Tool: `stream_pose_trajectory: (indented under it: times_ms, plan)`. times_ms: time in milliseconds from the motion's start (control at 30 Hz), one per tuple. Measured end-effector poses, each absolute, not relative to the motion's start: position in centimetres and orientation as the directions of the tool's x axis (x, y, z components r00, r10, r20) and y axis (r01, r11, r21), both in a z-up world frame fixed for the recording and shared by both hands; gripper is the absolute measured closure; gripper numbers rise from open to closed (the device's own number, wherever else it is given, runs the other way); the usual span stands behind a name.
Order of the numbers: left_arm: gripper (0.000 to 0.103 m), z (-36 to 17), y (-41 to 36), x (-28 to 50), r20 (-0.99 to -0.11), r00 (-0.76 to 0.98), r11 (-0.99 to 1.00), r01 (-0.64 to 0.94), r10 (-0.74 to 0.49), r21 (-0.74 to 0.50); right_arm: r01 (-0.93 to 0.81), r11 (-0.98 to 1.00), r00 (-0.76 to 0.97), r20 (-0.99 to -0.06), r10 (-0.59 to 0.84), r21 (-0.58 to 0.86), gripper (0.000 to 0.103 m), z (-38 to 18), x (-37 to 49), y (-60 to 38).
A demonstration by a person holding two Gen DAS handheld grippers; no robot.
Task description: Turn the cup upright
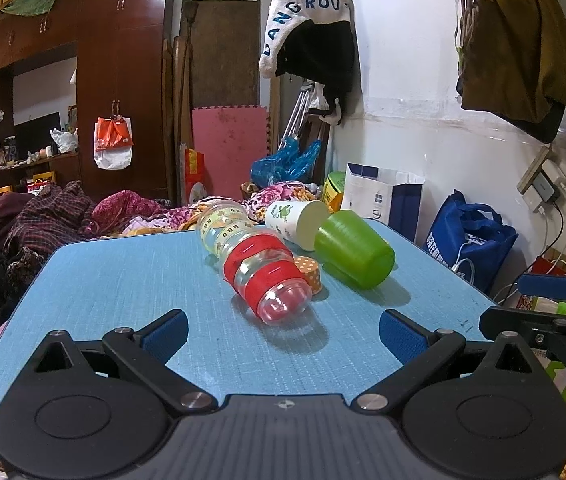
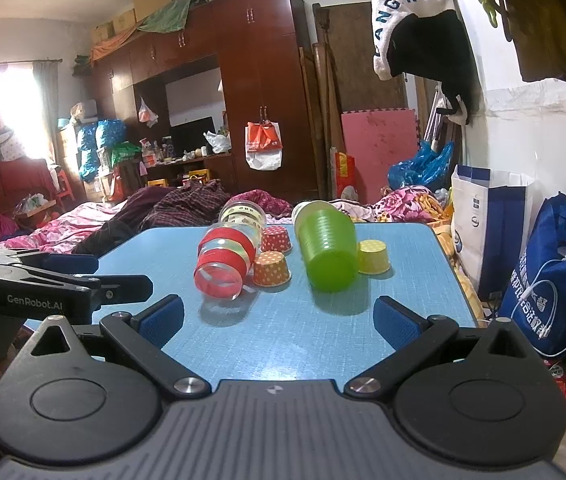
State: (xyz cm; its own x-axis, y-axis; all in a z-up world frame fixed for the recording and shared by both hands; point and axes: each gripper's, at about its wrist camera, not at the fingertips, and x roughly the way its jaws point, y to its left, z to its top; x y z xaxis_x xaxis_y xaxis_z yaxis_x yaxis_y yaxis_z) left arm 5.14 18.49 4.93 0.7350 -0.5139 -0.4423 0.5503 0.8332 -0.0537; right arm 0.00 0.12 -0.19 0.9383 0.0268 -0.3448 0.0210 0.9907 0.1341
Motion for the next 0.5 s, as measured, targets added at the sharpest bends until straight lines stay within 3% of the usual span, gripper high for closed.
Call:
stream_pose_trajectory:
  times_ms: [500]
  plan:
    - [0.001, 4.8, 18.5, 5.25, -0.447, 0.734, 0.835, 0.547, -0.512, -0.057, 0.002, 0.987, 0.942, -0.331, 0.051, 0.16, 0.001, -0.25, -0.13, -0.23]
